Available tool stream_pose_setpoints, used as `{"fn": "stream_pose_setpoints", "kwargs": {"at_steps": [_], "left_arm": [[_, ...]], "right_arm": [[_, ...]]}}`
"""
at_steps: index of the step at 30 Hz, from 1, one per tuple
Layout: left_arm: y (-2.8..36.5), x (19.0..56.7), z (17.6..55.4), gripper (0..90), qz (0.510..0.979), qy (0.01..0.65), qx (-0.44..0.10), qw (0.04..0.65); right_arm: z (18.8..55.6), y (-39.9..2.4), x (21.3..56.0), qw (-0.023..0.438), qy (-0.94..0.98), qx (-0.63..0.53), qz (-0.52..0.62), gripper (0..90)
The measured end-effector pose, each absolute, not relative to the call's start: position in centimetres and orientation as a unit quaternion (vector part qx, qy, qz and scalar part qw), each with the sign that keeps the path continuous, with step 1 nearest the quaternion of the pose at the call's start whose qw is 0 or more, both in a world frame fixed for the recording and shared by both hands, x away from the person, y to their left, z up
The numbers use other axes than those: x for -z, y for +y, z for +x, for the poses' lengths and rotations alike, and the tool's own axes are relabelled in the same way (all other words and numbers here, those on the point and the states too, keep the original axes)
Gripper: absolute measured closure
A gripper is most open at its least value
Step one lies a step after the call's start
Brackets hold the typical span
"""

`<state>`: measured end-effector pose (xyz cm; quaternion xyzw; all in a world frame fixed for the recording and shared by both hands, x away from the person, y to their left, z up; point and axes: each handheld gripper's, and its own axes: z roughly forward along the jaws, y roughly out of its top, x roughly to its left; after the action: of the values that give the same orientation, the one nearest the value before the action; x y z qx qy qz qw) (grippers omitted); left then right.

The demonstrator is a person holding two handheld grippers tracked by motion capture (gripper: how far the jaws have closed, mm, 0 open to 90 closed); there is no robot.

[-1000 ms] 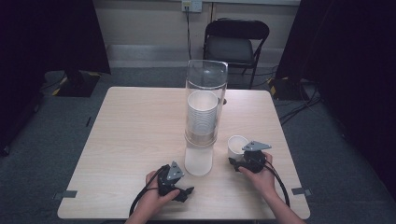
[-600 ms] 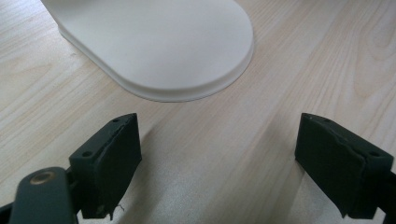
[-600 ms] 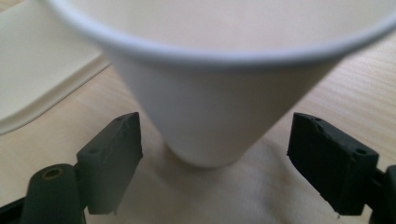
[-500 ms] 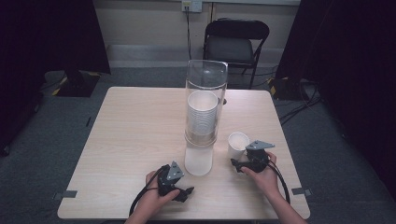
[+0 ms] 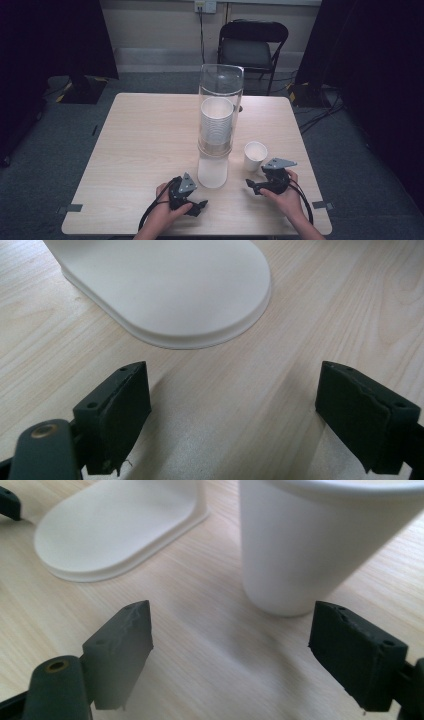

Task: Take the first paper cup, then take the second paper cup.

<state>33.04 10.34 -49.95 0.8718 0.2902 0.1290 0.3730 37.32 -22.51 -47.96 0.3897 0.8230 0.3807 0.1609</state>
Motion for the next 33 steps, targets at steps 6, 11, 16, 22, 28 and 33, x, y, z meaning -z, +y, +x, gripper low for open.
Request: {"fn": "stream_pose_setpoints", "kwargs": {"at_steps": [6,11,16,22,28,33], "left_arm": [[10.3,49.9,33.0,13.9,0.872,0.290,-0.129,0.373],[10.3,49.9,33.0,13.8,0.872,0.290,-0.129,0.373],[10.3,50.0,33.0,13.9,0.872,0.290,-0.129,0.373],[10.3,50.0,33.0,13.9,0.872,0.291,-0.129,0.373],[10.3,50.0,33.0,13.8,0.872,0.290,-0.129,0.373],[10.3,50.0,33.0,13.8,0.872,0.291,-0.129,0.373]], "right_arm": [[36.7,-20.5,46.9,0.146,0.832,-0.399,0.357,17.7],[36.3,-18.5,45.7,0.133,0.835,-0.419,0.331,17.5],[36.6,-17.0,44.9,0.124,0.833,-0.433,0.322,17.8],[36.8,-15.3,43.7,0.121,0.833,-0.447,0.304,17.7],[37.4,-14.2,42.7,0.126,0.822,-0.467,0.301,18.0],[38.1,-13.2,41.8,0.135,0.816,-0.476,0.298,18.7]]}}
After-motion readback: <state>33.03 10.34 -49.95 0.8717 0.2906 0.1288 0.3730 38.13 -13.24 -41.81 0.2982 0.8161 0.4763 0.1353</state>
